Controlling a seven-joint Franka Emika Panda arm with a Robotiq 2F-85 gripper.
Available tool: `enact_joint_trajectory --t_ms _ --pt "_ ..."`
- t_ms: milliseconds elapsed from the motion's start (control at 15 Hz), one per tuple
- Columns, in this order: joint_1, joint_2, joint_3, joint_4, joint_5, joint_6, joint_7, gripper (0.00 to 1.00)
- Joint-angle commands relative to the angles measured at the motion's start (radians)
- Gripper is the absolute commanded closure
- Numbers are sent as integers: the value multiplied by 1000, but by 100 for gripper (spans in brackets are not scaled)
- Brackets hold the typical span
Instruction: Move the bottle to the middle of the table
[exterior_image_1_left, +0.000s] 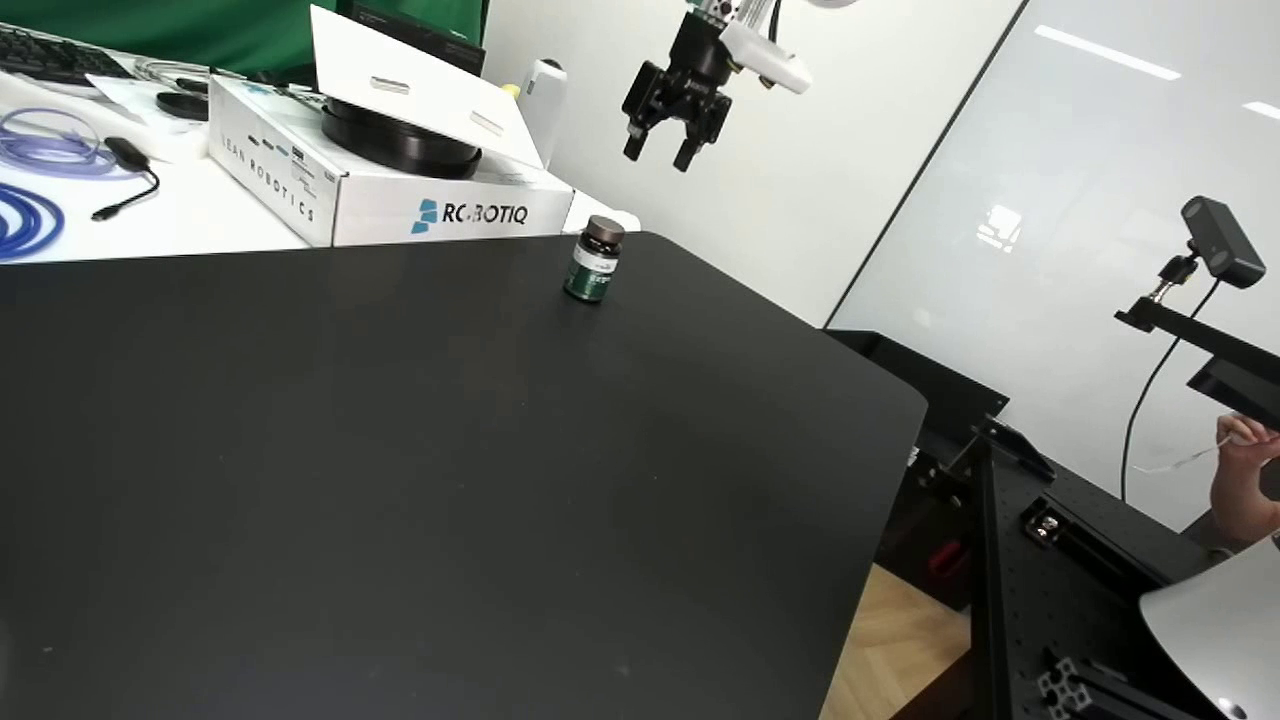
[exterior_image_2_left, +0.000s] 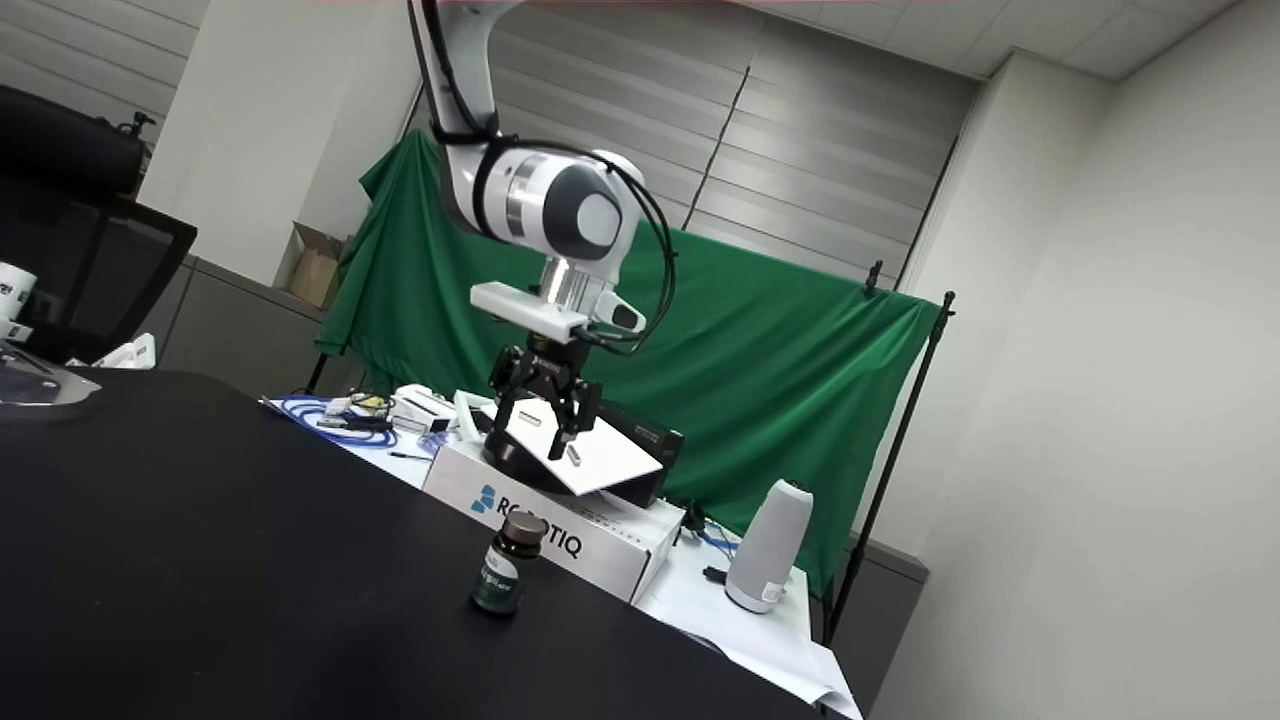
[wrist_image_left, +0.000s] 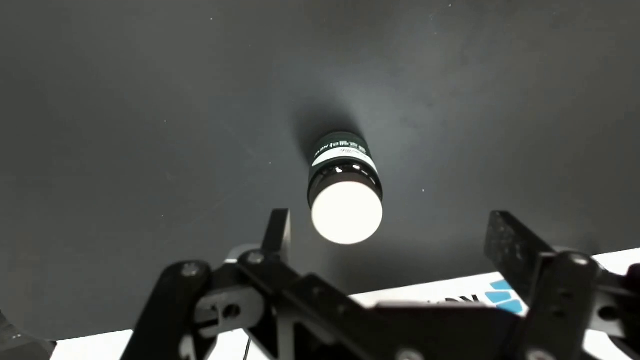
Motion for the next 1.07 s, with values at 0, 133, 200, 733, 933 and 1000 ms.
enact_joint_trajectory --t_ms 0,133,200,733,933,1000 --pt "-12 100 2 101 -10 26 0 0" --pt "-15 136 -4 134 -19 37 -3 0" --pt "-19 150 -4 148 -19 40 -8 0" --pt "-33 243 0 222 -18 69 -22 0" --pt "-28 266 -1 234 -22 75 -21 0" --pt "-28 273 -1 236 -21 76 -20 0"
